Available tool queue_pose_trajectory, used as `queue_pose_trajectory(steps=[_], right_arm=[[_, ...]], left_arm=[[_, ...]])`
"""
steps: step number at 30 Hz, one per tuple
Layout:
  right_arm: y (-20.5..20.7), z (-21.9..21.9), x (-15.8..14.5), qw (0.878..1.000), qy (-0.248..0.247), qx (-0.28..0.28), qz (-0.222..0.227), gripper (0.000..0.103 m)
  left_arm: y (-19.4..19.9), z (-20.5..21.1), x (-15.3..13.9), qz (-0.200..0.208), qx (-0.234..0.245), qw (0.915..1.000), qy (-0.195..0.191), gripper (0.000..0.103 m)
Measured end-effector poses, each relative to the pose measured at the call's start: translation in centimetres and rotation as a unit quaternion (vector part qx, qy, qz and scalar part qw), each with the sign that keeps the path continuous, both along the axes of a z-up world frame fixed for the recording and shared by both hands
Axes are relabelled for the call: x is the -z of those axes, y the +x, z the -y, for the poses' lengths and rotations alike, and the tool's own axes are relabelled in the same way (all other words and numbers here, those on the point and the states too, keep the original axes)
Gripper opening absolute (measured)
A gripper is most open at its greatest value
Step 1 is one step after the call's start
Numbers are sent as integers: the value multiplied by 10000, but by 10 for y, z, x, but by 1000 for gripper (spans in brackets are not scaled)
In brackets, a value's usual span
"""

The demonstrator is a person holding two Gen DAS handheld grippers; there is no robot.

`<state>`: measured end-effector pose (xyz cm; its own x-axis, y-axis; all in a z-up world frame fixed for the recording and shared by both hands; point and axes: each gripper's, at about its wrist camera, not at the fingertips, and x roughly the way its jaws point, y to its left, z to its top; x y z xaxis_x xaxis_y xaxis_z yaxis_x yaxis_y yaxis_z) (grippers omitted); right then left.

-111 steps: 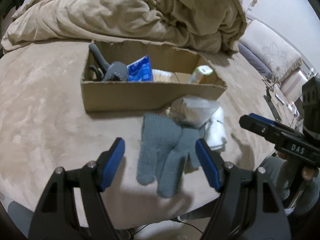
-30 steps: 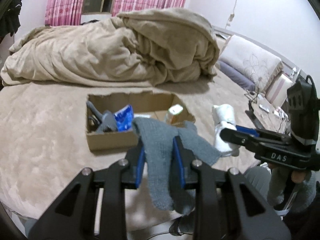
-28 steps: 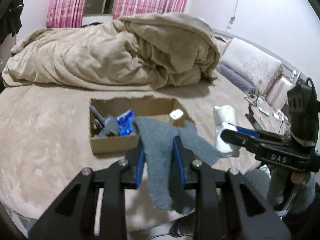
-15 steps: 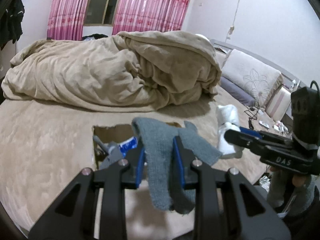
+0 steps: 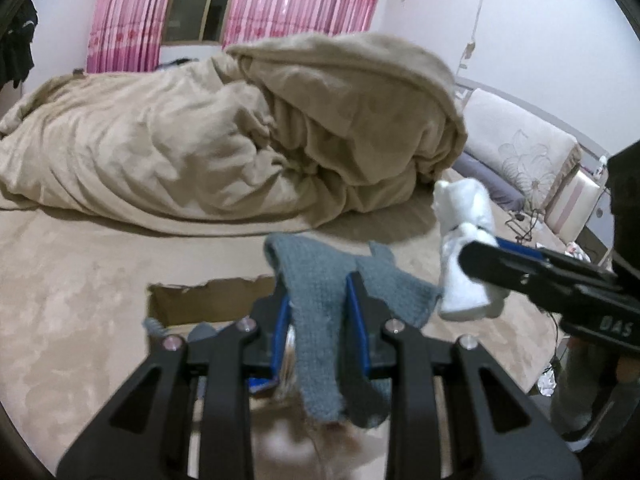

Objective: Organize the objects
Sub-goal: 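Carry the knit glove and white towel into the box and open both grippers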

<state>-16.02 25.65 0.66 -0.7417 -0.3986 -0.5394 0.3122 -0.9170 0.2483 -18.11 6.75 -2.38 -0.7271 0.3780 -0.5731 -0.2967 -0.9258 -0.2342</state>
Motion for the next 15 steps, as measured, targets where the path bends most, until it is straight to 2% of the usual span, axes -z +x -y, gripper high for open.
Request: queue_pose_trajectory(steps=[9, 15], right_arm=[[-40, -10, 33, 9996, -72, 47, 263, 40], [-61, -4, 54, 9989, -75, -23, 454, 40]], left_arm=[[-51, -11, 53, 551, -117, 9980, 289, 28], [-72, -29, 93, 1081, -9, 9938, 249, 28]])
